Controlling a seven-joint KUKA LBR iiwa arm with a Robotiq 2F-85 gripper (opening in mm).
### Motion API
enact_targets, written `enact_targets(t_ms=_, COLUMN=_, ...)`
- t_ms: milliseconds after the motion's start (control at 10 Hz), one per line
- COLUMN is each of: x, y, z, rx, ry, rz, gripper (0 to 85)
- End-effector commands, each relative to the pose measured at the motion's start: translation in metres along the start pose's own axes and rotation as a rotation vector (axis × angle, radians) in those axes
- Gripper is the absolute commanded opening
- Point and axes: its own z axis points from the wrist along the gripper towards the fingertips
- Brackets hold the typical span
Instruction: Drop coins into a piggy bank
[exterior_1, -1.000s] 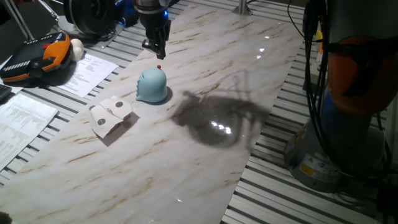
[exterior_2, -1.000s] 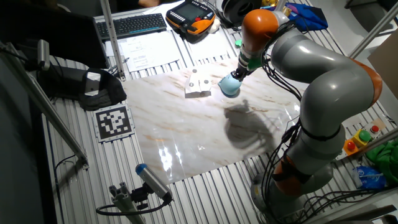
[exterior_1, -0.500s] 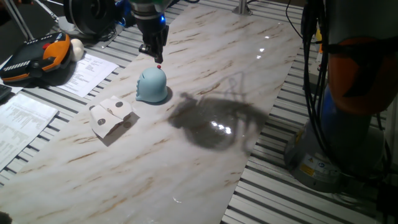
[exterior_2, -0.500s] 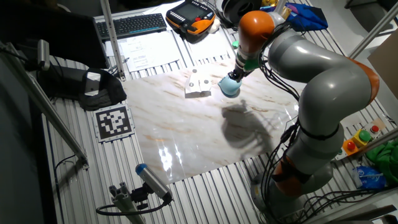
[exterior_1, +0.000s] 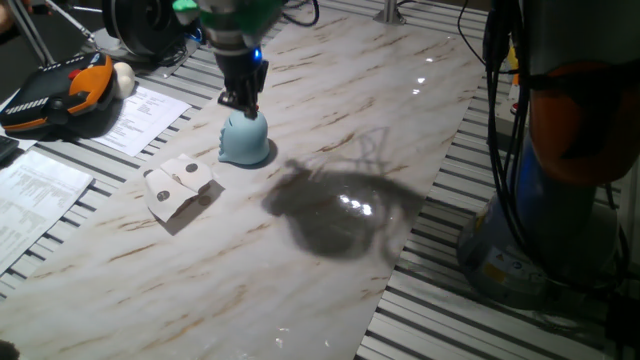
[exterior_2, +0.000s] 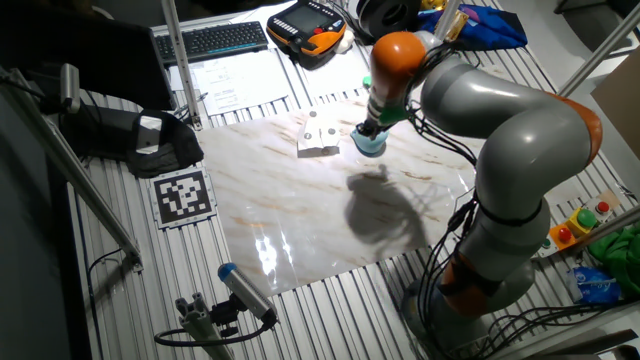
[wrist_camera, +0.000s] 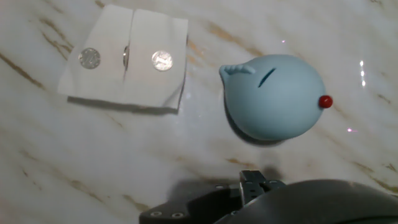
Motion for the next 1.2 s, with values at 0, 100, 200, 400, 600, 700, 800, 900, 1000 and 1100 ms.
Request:
enact_targets(t_ms=0, x=0.003, y=0.007, z=0.002, rx=0.001, ry=-0.004, rz=0.009, gripper=0.0)
enact_targets(t_ms=100, x=0.005, y=0.011, z=0.004, rx=-0.005, ry=-0.003, rz=0.014, gripper=0.0)
enact_targets(t_ms=200, x=0.007, y=0.014, z=0.005, rx=-0.004, ry=-0.002, rz=0.023, gripper=0.0)
enact_targets(t_ms=400, x=0.012, y=0.022, z=0.008, rx=-0.009, ry=0.006, rz=0.048, gripper=0.0)
enact_targets(t_ms=600, x=0.017, y=0.028, z=0.009, rx=0.000, ry=0.012, rz=0.064, gripper=0.0)
enact_targets(t_ms=700, x=0.020, y=0.031, z=0.013, rx=0.023, ry=0.005, rz=0.074, gripper=0.0)
enact_targets(t_ms=800, x=0.021, y=0.034, z=0.016, rx=0.009, ry=0.003, rz=0.096, gripper=0.0)
enact_targets(t_ms=900, x=0.023, y=0.036, z=0.016, rx=0.008, ry=0.008, rz=0.104, gripper=0.0)
enact_targets(t_ms=1000, x=0.024, y=0.037, z=0.016, rx=-0.004, ry=0.012, rz=0.112, gripper=0.0)
enact_targets(t_ms=1100, x=0.026, y=0.039, z=0.016, rx=-0.002, ry=0.012, rz=0.112, gripper=0.0)
